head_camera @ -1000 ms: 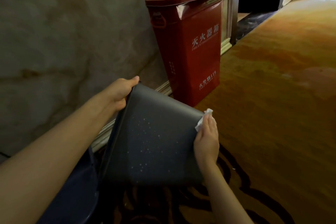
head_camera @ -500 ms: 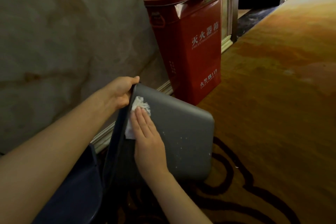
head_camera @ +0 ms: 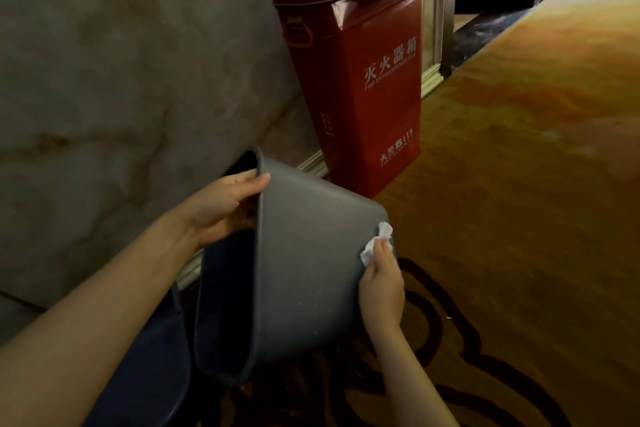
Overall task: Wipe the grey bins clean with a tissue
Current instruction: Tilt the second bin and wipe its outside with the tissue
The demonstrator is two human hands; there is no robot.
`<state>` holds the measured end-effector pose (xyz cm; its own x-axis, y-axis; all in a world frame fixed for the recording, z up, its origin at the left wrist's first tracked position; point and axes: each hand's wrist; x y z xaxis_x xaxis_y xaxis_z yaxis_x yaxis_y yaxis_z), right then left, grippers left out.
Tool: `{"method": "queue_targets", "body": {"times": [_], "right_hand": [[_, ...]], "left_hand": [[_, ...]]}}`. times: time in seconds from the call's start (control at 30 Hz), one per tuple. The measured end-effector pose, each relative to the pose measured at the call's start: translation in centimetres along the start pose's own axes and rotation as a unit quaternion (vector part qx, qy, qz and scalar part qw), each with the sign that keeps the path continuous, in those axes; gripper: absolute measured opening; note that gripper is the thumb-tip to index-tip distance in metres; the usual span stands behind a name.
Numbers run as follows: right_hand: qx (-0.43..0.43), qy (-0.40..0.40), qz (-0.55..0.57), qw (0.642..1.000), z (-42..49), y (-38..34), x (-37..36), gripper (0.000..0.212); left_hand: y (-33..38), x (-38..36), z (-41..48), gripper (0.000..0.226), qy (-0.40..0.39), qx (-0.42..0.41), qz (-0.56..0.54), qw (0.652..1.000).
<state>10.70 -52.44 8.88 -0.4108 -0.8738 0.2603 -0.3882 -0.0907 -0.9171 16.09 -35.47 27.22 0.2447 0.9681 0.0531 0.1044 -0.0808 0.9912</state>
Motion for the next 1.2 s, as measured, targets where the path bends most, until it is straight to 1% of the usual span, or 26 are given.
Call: {"method": "queue_targets", "body": {"times": [0.13, 0.2, 0.27, 0.33, 0.43, 0.5, 0.6, 0.7, 0.83, 0.9, 0.97, 1.07, 1.13, 1.2], "right_hand": [[-0.063, -0.029, 0.041, 0.997, 1.6, 0.4, 0.5, 0.040], [-0.055, -0.036, 0.051, 0.997, 1.4, -0.1, 0.7, 0.038], [-0.002, -0.041, 0.048, 0.998, 0.3, -1.3, 0.8, 0.038], [0.085, -0.064, 0.049, 0.993, -1.3, -3.1, 0.4, 0.042], [0.217, -0.127, 0.036, 0.967, -4.6, -6.1, -0.7, 0.049], [0.288, -0.134, 0.019, 0.948, -6.9, -7.2, -1.6, 0.051], [0.311, -0.124, 0.013, 0.942, -8.1, -7.0, -2.0, 0.050], [0.289, -0.104, -0.009, 0.952, -6.7, -5.4, -1.6, 0.051], [0.171, -0.046, -0.034, 0.984, -3.6, -2.6, -1.2, 0.050], [0.118, -0.030, -0.034, 0.992, -2.4, -1.3, -0.9, 0.050], [0.082, -0.022, -0.030, 0.996, -1.8, -0.2, -0.8, 0.049], [0.044, -0.007, -0.034, 0.998, -1.2, 1.0, -0.5, 0.047], [0.034, -0.009, -0.052, 0.998, -0.7, 1.6, -0.3, 0.045], [0.031, -0.010, -0.066, 0.997, -0.1, 2.0, -0.1, 0.044]], "left_hand": [[0.3, -1.2, 0.7, 0.020, 0.022, -0.015, 0.023, 0.999], [0.3, -1.9, 1.3, 0.018, 0.048, -0.022, 0.034, 0.998], [0.3, -2.6, 1.8, 0.017, 0.075, -0.026, 0.047, 0.996], [0.2, -3.1, 2.3, 0.016, 0.101, -0.027, 0.049, 0.993], [0.3, -3.5, 3.0, 0.017, 0.124, -0.017, 0.054, 0.991], [0.4, -3.5, 3.3, 0.018, 0.130, -0.008, 0.055, 0.990], [0.6, -3.7, 3.4, 0.020, 0.123, 0.004, 0.064, 0.990], [0.9, -4.2, 3.9, 0.022, 0.122, 0.012, 0.090, 0.988], [0.5, -4.6, 4.2, 0.029, 0.106, 0.021, 0.104, 0.989], [0.1, -4.2, 3.6, 0.035, 0.096, 0.015, 0.121, 0.988], [-0.4, -3.0, 2.4, 0.036, 0.090, 0.011, 0.143, 0.986], [-1.5, -0.7, -0.3, 0.035, 0.092, 0.018, 0.172, 0.981], [-2.4, 0.0, -1.8, 0.034, 0.099, 0.023, 0.158, 0.982], [-2.9, 0.2, -2.3, 0.038, 0.122, 0.012, 0.140, 0.983]]}}
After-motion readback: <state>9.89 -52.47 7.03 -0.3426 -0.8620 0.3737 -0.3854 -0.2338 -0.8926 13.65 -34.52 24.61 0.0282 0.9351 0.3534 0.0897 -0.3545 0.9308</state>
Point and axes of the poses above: each hand's wrist, its own z-axis towards the middle knuckle, its own x-axis out of the back of the hand, y = z × x, and after that the axes turned 13 degrees about -x, right-handed
